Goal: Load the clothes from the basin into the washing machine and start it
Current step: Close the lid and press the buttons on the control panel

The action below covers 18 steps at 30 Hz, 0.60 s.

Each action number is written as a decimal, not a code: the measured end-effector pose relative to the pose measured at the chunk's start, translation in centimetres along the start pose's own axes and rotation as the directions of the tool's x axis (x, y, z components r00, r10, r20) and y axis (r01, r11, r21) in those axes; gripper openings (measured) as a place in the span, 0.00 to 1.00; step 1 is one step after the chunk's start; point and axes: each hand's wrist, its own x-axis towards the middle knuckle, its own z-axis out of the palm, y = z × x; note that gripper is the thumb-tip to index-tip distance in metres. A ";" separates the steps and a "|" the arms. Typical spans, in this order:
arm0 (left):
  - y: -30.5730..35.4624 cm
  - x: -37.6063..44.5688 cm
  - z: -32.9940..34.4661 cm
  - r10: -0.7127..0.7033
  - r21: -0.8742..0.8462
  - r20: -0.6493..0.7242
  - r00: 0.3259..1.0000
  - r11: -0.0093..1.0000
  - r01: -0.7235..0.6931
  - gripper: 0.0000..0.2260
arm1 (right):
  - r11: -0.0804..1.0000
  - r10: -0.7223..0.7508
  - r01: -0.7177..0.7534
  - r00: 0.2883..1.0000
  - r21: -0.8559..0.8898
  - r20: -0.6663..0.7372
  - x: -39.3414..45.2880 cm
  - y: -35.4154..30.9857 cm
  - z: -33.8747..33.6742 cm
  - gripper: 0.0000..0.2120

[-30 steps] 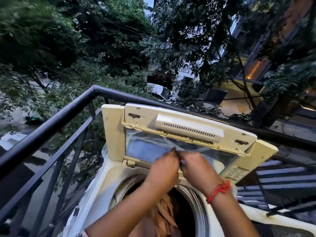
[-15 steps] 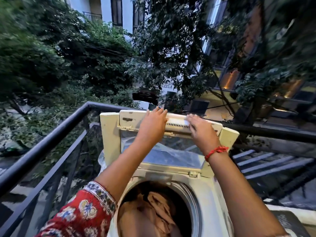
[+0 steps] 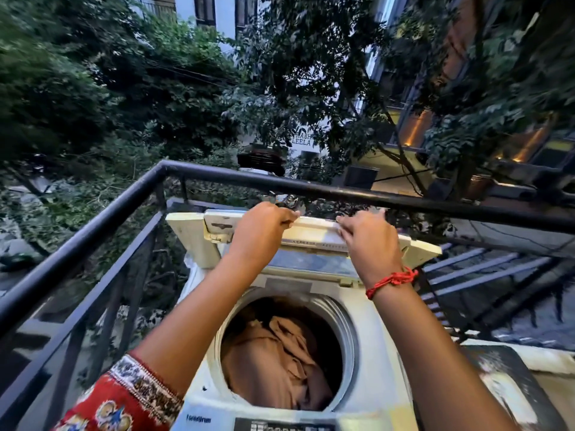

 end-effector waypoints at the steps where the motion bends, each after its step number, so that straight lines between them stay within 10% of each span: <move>1: 0.3 -0.8 -0.2 -0.014 0.005 0.018 1.000 1.000 0.013 0.11 | 0.999 -0.028 0.028 0.999 0.017 0.022 -0.7 0.2 -0.3 0.10; 18: 3.0 -18.5 2.1 -0.269 0.358 0.467 0.842 0.928 0.099 0.15 | 0.909 -0.404 0.342 0.864 0.239 0.299 -18.2 2.3 4.0 0.22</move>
